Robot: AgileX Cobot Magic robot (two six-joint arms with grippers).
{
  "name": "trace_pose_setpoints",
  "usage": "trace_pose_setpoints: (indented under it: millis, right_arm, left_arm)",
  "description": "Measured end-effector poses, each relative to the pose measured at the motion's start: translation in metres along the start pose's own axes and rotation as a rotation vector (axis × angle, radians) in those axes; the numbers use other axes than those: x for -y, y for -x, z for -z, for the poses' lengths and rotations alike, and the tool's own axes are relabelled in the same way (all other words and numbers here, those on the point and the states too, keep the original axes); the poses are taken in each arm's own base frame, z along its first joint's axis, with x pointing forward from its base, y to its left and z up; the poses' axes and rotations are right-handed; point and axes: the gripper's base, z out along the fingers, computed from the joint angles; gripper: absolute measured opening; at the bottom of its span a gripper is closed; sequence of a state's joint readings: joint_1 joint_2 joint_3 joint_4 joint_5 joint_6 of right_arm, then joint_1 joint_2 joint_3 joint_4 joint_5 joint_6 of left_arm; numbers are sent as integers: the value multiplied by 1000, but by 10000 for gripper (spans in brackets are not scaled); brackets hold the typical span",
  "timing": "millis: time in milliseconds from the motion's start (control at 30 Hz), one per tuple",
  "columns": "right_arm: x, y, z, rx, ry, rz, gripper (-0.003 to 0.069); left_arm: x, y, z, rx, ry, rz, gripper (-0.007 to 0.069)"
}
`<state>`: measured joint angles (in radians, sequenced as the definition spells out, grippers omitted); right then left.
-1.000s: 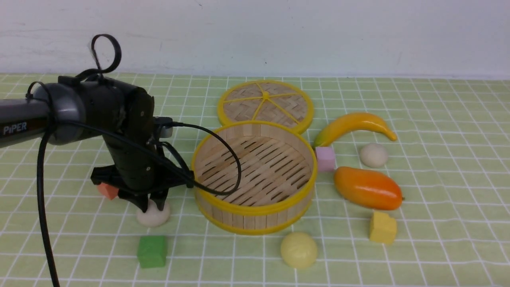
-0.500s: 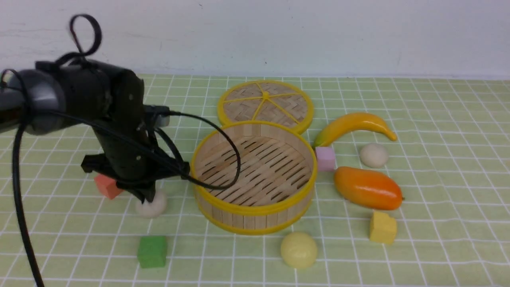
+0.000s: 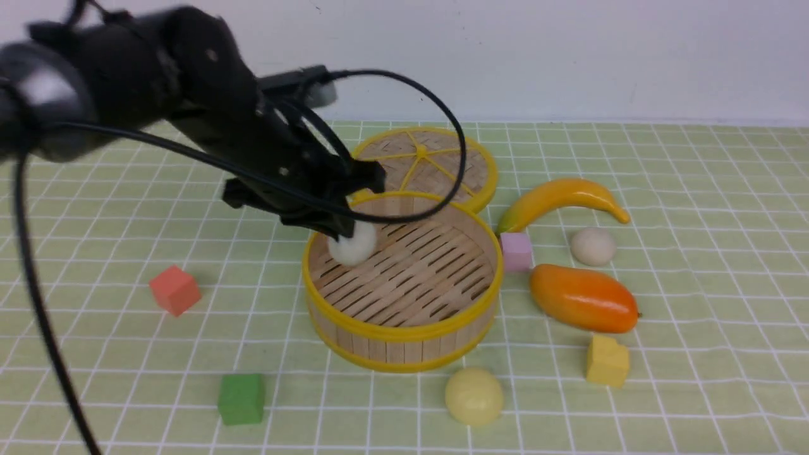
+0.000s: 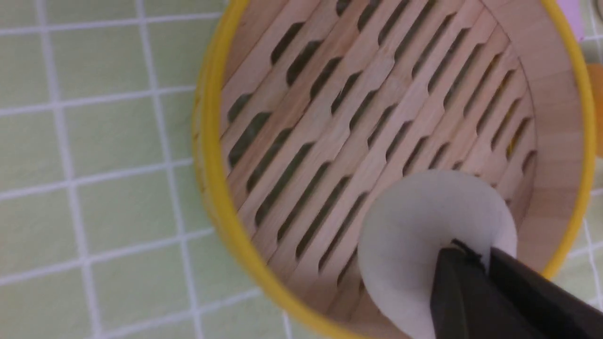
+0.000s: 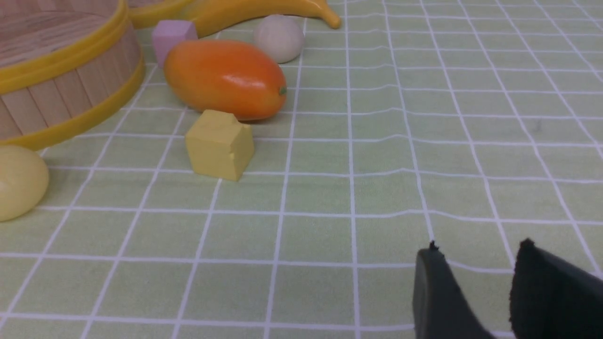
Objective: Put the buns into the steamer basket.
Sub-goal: Use the left arm to put the steamed stuffed bun into the steamer, then use the right arm to grab a steamed stuffed bun
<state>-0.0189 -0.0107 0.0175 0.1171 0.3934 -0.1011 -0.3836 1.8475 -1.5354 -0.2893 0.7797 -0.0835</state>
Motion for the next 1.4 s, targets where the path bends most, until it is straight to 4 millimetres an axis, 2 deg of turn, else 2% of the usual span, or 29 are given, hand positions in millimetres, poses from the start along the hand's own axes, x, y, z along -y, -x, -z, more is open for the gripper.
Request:
trace_pose_setpoints:
  millis: [167, 300, 400, 533, 600, 667, 700, 767, 800, 867, 933, 967, 1033, 1067, 1100, 1133, 1200, 1233, 1267, 1333, 1367, 1400]
  right_arm:
    - [0, 0, 0, 0, 0, 1, 241]
    - [0, 0, 0, 0, -1, 2, 241]
    - [0, 0, 0, 0, -1, 2, 241]
    - [0, 0, 0, 0, -1, 2, 241]
    - [0, 0, 0, 0, -1, 2, 241]
    - [0, 0, 0, 0, -1, 2, 241]
    - [0, 0, 0, 0, -1, 2, 241]
    - [0, 0, 0, 0, -1, 2, 241]
    - [0, 0, 0, 0, -1, 2, 241]
    - [0, 0, 0, 0, -1, 2, 241]
    - [0, 0, 0, 0, -1, 2, 241]
    - [0, 0, 0, 0, -1, 2, 241]
    - [0, 0, 0, 0, -1, 2, 241]
    - [0, 0, 0, 0, -1, 2, 241]
    - [0, 0, 0, 0, -1, 2, 241]
    - [0, 0, 0, 0, -1, 2, 241]
    - [0, 0, 0, 0, -1, 2, 241]
    - [0, 0, 0, 0, -1, 2, 241]
    - [0, 0, 0, 0, -1, 2, 241]
    - [0, 0, 0, 0, -1, 2, 241]
    - [0, 0, 0, 0, -1, 2, 241]
    - [0, 0, 0, 0, -1, 2, 241]
  left_arm:
    - [-4, -5, -34, -29, 27, 50, 15]
    - [-12, -8, -46, -51, 85, 88, 71]
    - [-15, -8, -45, -54, 117, 101, 155]
    - [-13, -7, -27, -66, 139, 89, 302]
    - [-7, -3, -1, -52, 140, 73, 360]
    - [2, 3, 35, -19, 140, 46, 391]
    - [10, 8, 70, 34, 133, 16, 403]
    - [18, 9, 117, 102, 123, -28, 407]
    - [24, 5, 153, 155, 115, -65, 407]
    - [30, -7, 204, 233, 100, -97, 398]
    - [33, -31, 258, 302, 89, -118, 374]
    - [33, -44, 279, 329, 86, -123, 358]
    - [32, -61, 305, 372, 79, -129, 332]
    - [31, -80, 326, 425, 68, -133, 298]
    - [31, -83, 331, 437, 65, -133, 298]
    - [26, -105, 345, 469, 60, -131, 251]
    - [18, -140, 357, 499, 50, -122, 188]
    - [17, -143, 358, 500, 49, -121, 181]
    - [6, -179, 359, 506, 41, -99, 132]
    - [-8, -216, 350, 500, 34, -61, 74]
    - [-18, -240, 339, 495, 31, -40, 47]
    - [-19, -244, 337, 495, 28, -31, 37]
